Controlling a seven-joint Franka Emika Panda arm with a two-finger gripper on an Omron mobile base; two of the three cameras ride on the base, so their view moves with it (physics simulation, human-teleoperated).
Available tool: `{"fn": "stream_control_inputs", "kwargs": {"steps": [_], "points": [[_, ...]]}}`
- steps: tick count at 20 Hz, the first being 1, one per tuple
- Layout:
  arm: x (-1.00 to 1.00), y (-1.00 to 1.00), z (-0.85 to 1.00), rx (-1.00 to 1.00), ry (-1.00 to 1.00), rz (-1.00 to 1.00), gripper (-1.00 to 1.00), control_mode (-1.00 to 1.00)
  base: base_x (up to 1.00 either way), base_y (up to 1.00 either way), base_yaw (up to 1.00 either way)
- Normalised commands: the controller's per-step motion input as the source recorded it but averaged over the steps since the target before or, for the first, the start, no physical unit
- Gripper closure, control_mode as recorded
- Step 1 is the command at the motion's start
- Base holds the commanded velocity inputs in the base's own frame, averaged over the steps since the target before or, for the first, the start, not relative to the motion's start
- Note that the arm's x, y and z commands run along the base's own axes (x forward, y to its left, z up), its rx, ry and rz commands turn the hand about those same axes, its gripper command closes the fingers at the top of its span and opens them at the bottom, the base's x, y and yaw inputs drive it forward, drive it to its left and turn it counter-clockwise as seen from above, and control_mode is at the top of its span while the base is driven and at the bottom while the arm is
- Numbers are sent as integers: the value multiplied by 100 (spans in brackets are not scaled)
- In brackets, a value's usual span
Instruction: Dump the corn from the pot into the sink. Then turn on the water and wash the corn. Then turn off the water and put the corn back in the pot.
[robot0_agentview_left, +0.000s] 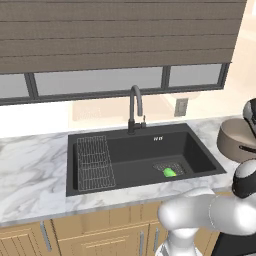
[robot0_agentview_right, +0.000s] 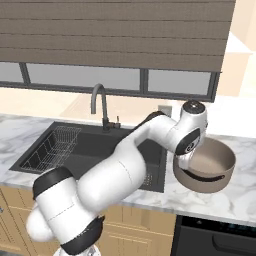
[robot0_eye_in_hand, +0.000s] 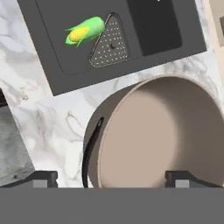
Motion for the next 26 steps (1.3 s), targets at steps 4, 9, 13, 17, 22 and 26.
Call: {"fn": "stream_control_inputs", "kwargs": {"steps": [4,9,13,17,22,26], "points": [[5,100,-10,10,-12,8,-100,-100,0,0,0],[34,100,-16,8,-25,7,-100,-100,0,0,0],[63,100,2,14,-18,0,-100,-100,0,0,0],[76,100,6,22,-4,-1,-100,-100,0,0,0],[90,67,-6,36,-1,0,-100,-100,0,0,0],[90,38,0,38,-7,-3,-100,-100,0,0,0]]}}
